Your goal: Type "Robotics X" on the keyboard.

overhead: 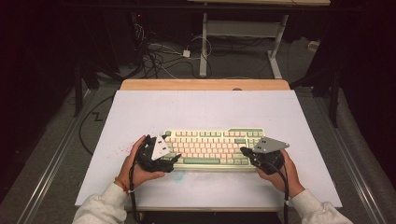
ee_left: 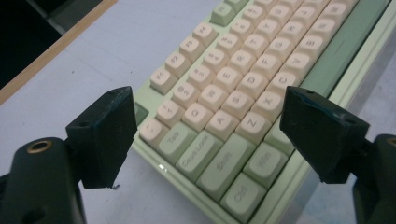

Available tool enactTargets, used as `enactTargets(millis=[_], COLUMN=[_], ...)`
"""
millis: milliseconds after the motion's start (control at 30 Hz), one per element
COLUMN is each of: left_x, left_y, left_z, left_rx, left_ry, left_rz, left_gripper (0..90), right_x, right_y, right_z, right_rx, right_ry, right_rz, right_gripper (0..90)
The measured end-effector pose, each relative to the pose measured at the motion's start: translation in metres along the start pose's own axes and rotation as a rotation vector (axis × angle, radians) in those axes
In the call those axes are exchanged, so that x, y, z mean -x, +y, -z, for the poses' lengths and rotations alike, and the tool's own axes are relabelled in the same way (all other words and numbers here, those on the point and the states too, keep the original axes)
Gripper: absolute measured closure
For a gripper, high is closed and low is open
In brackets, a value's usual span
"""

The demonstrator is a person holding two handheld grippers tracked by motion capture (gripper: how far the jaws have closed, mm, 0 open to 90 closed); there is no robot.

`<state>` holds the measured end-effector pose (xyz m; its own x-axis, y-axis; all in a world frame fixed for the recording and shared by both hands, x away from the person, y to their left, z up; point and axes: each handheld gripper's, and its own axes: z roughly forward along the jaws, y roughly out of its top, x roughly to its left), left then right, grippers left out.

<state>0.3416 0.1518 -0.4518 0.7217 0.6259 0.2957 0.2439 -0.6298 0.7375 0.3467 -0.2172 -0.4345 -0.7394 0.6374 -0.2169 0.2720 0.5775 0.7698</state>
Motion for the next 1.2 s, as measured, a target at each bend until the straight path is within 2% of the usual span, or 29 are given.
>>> enactTargets(millis=[267, 567, 1000, 1200], left_x=[0.001, 0.001, 0.003, 0.003], left_y=[-0.025, -0.041, -0.05, -0.05], left_z=[0.011, 0.019, 0.021, 0.021], left_rx=[-0.045, -0.066, -0.094, -0.09], left_ry=[0.0, -0.008, -0.026, -0.03], left_rz=[0.006, 0.026, 0.026, 0.028], left_gripper=[17.7, 17.7, 17.7, 17.7], right_x=[-0.001, -0.007, -0.015, -0.015], right_y=[0.007, 0.024, 0.041, 0.043], right_z=[-0.008, -0.027, -0.064, -0.073], right_rx=[0.001, 0.015, -0.036, -0.059], right_ry=[0.009, 0.018, 0.052, 0.051], right_rz=[-0.004, 0.012, 0.013, 0.009], right_gripper=[90.0, 90.0, 90.0, 90.0])
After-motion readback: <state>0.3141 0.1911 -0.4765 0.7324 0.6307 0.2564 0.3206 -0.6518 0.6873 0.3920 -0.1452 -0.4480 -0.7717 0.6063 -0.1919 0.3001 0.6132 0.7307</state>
